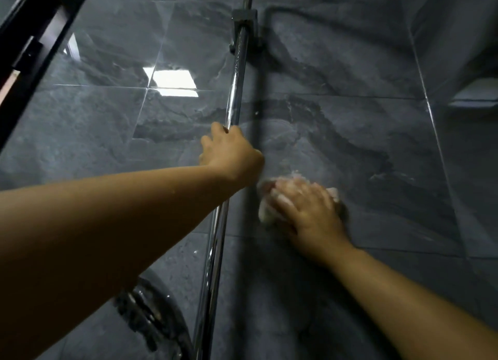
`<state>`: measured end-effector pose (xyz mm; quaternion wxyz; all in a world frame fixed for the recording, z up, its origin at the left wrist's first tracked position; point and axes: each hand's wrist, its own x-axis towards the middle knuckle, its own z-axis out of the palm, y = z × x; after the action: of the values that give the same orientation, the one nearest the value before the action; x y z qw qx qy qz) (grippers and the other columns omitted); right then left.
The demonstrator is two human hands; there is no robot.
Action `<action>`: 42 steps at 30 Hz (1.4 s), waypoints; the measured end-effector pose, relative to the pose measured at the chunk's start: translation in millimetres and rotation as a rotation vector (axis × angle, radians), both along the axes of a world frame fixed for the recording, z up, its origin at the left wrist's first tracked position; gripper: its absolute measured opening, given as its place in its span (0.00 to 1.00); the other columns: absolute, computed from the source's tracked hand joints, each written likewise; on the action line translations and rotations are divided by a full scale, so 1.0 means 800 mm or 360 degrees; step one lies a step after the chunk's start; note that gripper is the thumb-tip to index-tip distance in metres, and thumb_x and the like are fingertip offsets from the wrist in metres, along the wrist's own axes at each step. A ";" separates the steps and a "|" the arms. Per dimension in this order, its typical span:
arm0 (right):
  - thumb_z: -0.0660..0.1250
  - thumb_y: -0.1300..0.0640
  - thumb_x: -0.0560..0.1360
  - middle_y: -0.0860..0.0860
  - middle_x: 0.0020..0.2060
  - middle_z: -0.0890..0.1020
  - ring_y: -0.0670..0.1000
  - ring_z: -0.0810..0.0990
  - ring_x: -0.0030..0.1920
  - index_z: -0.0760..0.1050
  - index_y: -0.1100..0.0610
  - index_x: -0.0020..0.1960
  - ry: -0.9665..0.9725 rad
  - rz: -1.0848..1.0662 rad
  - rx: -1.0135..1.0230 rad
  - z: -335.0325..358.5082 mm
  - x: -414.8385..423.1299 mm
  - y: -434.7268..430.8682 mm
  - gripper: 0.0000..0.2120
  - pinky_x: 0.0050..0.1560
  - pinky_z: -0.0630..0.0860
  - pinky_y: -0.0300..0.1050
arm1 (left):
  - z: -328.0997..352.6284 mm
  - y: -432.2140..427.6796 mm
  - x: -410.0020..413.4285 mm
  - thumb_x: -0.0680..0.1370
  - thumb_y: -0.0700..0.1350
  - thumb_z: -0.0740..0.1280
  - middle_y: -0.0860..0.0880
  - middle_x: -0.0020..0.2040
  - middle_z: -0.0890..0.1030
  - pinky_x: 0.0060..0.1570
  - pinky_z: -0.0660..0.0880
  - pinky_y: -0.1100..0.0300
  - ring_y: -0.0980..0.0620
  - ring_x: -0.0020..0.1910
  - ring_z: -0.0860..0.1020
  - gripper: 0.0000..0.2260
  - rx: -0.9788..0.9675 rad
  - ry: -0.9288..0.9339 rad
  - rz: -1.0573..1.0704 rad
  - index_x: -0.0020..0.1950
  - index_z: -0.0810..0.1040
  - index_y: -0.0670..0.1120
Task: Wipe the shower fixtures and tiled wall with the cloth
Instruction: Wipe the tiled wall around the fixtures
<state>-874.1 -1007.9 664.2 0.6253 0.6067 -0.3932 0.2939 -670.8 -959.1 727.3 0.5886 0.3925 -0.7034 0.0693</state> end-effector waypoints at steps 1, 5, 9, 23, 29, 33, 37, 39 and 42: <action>0.57 0.46 0.72 0.53 0.67 0.73 0.56 0.64 0.68 0.68 0.49 0.66 0.0289 -0.0118 0.0069 0.011 -0.021 0.011 0.23 0.65 0.58 0.53 | 0.001 0.002 -0.004 0.78 0.46 0.61 0.42 0.69 0.60 0.66 0.62 0.48 0.40 0.67 0.60 0.22 -0.0035 -0.0041 0.0037 0.71 0.62 0.44; 0.53 0.44 0.71 0.53 0.67 0.73 0.60 0.68 0.68 0.72 0.50 0.66 -0.0399 -0.0151 -0.0212 0.071 -0.082 0.043 0.26 0.65 0.57 0.53 | -0.001 0.005 -0.026 0.77 0.48 0.61 0.43 0.69 0.61 0.66 0.61 0.48 0.40 0.68 0.59 0.22 -0.0151 -0.0161 0.0078 0.70 0.63 0.45; 0.54 0.42 0.72 0.54 0.69 0.71 0.62 0.63 0.70 0.71 0.51 0.67 -0.1140 0.0018 -0.0451 0.036 -0.040 0.022 0.27 0.68 0.57 0.63 | -0.007 0.008 -0.062 0.77 0.48 0.62 0.44 0.71 0.60 0.67 0.61 0.47 0.41 0.69 0.59 0.24 0.0039 -0.0318 -0.0038 0.72 0.62 0.47; 0.53 0.42 0.75 0.54 0.68 0.72 0.62 0.67 0.68 0.71 0.54 0.68 -0.1255 -0.0123 -0.0551 0.011 -0.114 0.060 0.27 0.65 0.62 0.65 | -0.001 -0.009 -0.141 0.79 0.50 0.59 0.47 0.73 0.59 0.67 0.61 0.48 0.42 0.71 0.55 0.23 -0.0111 -0.0579 -0.0149 0.73 0.60 0.49; 0.55 0.48 0.72 0.53 0.65 0.75 0.59 0.72 0.65 0.66 0.48 0.67 -0.0454 -0.0123 -0.0300 0.008 -0.141 0.073 0.23 0.64 0.68 0.56 | 0.013 -0.023 -0.156 0.79 0.52 0.59 0.47 0.75 0.56 0.68 0.59 0.49 0.42 0.72 0.55 0.24 -0.0430 -0.0433 0.0037 0.74 0.59 0.50; 0.54 0.45 0.76 0.53 0.70 0.68 0.59 0.67 0.68 0.61 0.50 0.73 -0.1136 -0.0317 -0.0336 0.119 -0.163 0.098 0.26 0.66 0.65 0.57 | 0.027 -0.030 -0.146 0.79 0.52 0.58 0.49 0.77 0.50 0.69 0.58 0.47 0.42 0.74 0.51 0.24 -0.0496 -0.0386 0.0028 0.74 0.58 0.51; 0.57 0.49 0.78 0.53 0.72 0.63 0.58 0.60 0.70 0.59 0.52 0.73 -0.1508 -0.0148 -0.0515 0.170 -0.125 0.068 0.24 0.69 0.57 0.56 | 0.017 -0.043 -0.148 0.79 0.53 0.57 0.52 0.78 0.44 0.70 0.59 0.48 0.44 0.75 0.50 0.24 -0.0569 -0.0230 0.0012 0.75 0.56 0.52; 0.57 0.48 0.77 0.53 0.70 0.67 0.58 0.61 0.70 0.67 0.53 0.68 -0.1123 -0.0076 -0.0494 0.175 -0.089 0.040 0.21 0.69 0.57 0.56 | 0.023 -0.051 -0.145 0.79 0.52 0.57 0.52 0.78 0.46 0.69 0.59 0.50 0.45 0.75 0.52 0.25 -0.0641 -0.0134 0.0044 0.75 0.56 0.51; 0.55 0.49 0.79 0.49 0.74 0.61 0.53 0.55 0.74 0.63 0.50 0.73 -0.0494 -0.0111 -0.0124 0.177 -0.063 0.033 0.22 0.73 0.51 0.50 | 0.041 -0.059 -0.139 0.79 0.51 0.57 0.50 0.77 0.52 0.70 0.56 0.52 0.46 0.75 0.53 0.24 -0.0712 -0.0039 0.0096 0.75 0.58 0.48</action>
<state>-924.6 -981.6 805.9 0.5899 0.5152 -0.4941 0.3774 -781.6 -1006.0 760.0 0.6500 0.2722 -0.6655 0.2459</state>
